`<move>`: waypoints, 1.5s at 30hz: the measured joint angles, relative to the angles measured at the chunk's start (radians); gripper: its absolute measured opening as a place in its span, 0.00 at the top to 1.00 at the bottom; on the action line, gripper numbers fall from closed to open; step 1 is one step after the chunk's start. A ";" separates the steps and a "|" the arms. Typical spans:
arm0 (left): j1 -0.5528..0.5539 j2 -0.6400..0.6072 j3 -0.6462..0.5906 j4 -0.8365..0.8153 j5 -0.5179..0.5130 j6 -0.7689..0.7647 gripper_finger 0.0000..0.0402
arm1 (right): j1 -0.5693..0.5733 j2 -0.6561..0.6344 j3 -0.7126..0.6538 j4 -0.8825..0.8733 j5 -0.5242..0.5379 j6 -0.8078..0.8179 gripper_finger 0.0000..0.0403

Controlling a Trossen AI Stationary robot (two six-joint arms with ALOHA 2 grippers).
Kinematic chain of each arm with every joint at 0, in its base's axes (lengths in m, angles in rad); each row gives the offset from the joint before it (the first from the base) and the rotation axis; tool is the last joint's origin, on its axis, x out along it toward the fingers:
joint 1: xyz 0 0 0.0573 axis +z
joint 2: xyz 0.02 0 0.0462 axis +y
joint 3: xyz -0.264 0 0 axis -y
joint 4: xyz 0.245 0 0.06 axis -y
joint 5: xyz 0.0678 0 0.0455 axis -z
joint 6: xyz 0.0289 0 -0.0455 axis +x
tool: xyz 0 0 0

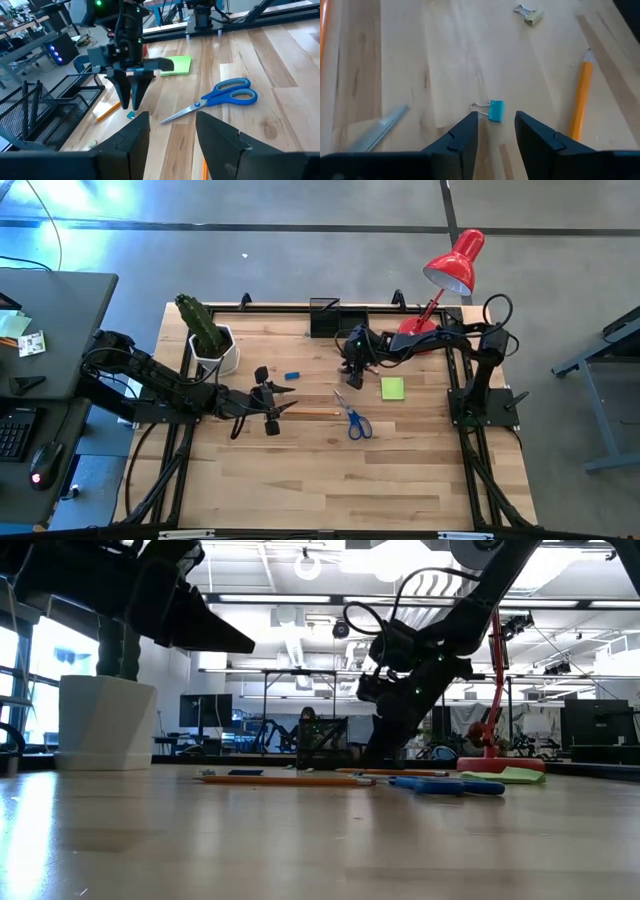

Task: Pick and place office supplies into organizer
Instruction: Put the middle blue binder clip into the bottom left section of the desk organizer

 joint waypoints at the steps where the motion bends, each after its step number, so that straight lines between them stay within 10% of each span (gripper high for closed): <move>1: 0.000 0.000 0.000 -0.004 0.000 -0.001 0.63 | 0.000 0.000 0.000 0.001 -0.001 0.001 0.69; 25: 0.000 0.000 0.000 -0.004 0.000 -0.010 0.63 | 0.083 0.029 0.000 0.041 -0.097 0.103 0.69; 45: 0.000 0.000 0.000 -0.004 0.000 -0.015 0.63 | 0.158 0.034 0.000 0.113 0.160 0.049 0.69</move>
